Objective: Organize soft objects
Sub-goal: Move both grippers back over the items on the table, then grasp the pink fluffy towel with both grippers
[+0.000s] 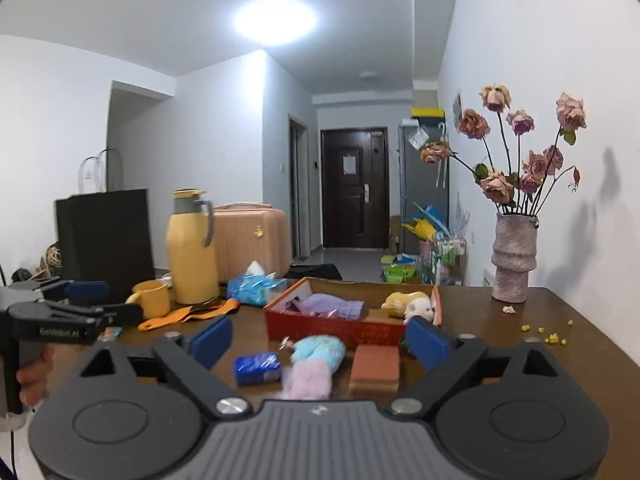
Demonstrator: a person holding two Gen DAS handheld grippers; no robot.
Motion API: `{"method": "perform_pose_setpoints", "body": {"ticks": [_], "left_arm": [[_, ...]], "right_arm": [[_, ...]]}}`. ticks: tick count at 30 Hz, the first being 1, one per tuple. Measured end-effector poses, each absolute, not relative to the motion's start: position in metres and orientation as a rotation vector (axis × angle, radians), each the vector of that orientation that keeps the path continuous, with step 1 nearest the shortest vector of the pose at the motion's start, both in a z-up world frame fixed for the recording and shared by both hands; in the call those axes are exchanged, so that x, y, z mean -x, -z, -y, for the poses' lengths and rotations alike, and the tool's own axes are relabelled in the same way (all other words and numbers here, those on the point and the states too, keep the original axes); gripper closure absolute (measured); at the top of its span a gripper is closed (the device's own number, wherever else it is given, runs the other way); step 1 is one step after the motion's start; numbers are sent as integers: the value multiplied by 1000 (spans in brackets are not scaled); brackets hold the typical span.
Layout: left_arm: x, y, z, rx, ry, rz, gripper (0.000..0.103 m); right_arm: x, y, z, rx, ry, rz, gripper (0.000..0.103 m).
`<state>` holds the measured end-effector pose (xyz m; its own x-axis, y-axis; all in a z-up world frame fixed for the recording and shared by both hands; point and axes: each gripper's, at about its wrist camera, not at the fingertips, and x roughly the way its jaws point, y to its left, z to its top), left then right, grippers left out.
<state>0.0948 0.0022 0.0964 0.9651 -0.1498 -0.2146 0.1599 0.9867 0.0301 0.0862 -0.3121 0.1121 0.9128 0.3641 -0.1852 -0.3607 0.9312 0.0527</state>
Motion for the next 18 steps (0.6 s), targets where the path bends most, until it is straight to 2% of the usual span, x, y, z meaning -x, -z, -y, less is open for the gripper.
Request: {"method": "perform_pose_setpoints", "body": {"ticks": [7,18], "left_arm": [[-66,-65,-1,-40,200,-250,6],[-96,-41,2,-25,201,-306,6]], "right_arm": [[-54,-58,282,2,-385,-274,2],[-89,-36,279,-45,-335,-349,3]]}}
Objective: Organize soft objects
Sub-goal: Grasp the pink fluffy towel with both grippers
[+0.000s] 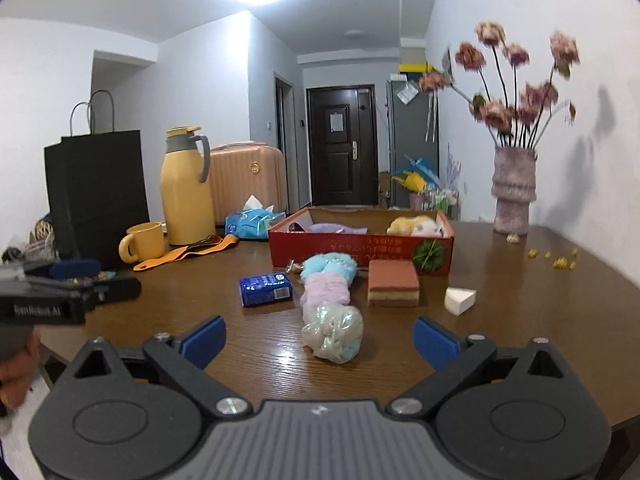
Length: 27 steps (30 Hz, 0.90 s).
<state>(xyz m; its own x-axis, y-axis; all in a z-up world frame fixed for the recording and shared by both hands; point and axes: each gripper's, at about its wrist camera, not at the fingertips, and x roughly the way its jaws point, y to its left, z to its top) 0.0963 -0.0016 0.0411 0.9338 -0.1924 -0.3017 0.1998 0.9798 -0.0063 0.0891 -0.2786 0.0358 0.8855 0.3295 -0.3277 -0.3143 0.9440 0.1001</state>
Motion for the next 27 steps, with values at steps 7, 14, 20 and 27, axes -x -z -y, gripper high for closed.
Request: {"method": "perform_pose_setpoints", "body": {"ticks": [7,14,20,27], "left_arm": [[-156,-13,20,-46,218,-413,6],[-212,-3,43,-66,247,-468,6],[-249,-2,60,-59,276,-507,6],[-310,-12,58,25,275,-569,37]], "right_arm": [[-170,0,252,-57,-331,-446,11],[-239,16,270,-12,-195,-487,17],[-266,3,298,-22,-58,-433,17],[-250,-5,290,-322,-351,-444,58]]}}
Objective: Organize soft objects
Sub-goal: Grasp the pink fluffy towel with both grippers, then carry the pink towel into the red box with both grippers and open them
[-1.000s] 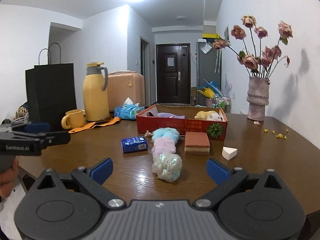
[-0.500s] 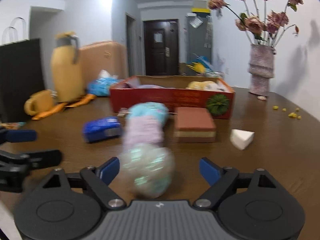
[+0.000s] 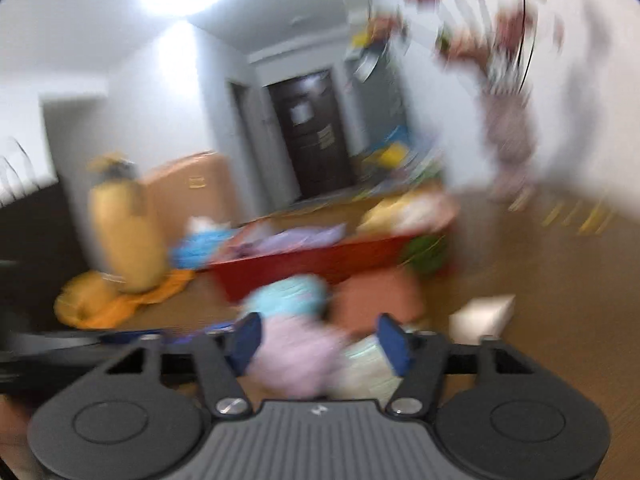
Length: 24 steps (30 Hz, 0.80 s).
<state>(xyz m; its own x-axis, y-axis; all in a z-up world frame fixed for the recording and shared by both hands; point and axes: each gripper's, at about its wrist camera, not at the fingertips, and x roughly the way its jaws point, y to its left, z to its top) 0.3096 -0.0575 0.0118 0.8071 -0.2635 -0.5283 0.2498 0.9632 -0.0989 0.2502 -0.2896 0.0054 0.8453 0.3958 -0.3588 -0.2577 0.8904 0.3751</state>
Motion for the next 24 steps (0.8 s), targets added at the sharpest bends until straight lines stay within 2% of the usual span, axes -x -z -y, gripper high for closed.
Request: {"method": "perform_pose_setpoints", "body": {"ticks": [1,3,6,8,9,10,11,12,14,16,24], "left_arm": [[-319,-12,57,43,274,-586,42],[-337,-11,57,92,296,-627,50],[-361,-7,63,143,353,-700,51],[-368,-1,68,147,375,-736,51],[-368,0,69,151,389,-741,54],[-369,2,70,160,404,-751,59],[-369,3,69,183,418,-766,73],[-367,3,68,206,432,-779,76],[-358,1,69,220,432,-777,80],[-339,-3,68,183,425,-757,80],[-244,1,47,202,399,-779,80]], "right_arm": [[-258,3,289,-394,-391,-500,61],[-271,17,285,-435,-382,-565,61],[-285,26,287,-425,-286,-577,60],[-294,28,292,-442,-268,-576,53],[-299,29,294,-455,-277,-581,52],[-304,29,296,-477,-291,-584,52],[-310,32,298,-505,-309,-600,53],[-313,33,300,-523,-319,-619,55],[-322,37,300,-549,-324,-637,72],[-316,35,298,-532,-322,-634,77],[-254,33,292,-457,-440,-655,78]]}}
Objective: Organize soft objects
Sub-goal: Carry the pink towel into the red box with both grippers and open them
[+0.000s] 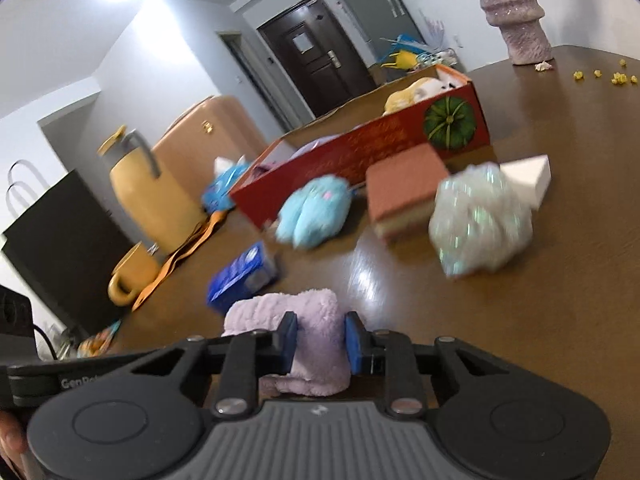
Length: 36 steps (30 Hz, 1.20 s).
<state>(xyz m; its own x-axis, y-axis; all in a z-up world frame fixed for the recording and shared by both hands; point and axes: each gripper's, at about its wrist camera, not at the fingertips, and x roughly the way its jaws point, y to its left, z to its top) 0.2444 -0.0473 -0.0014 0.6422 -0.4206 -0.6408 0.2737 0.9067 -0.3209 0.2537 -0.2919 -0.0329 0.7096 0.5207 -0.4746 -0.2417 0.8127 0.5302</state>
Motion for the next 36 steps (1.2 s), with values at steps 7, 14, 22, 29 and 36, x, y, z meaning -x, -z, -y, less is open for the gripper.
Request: {"method": "perform_pose_setpoints", "body": {"ticks": [7,14,22,29,36], "left_arm": [[-184,-1,45,179,400,-730,79],[-164,7,39,196,327,-709,70],[-185,1,47,213,313,-680,53],[-196,8,46,224,377,-693,78],[-221,-14,47,245,411,-682,81]], "right_arm": [[-191,27,280,-330,-452,-594,78],[-172,32,277,-275,-436,-556,78],[-174,32,277,-269,-446,-556,78],[-181,36,280,-283,-463,-573,78],[-201,15,290,-327,-484,-550,84]]}}
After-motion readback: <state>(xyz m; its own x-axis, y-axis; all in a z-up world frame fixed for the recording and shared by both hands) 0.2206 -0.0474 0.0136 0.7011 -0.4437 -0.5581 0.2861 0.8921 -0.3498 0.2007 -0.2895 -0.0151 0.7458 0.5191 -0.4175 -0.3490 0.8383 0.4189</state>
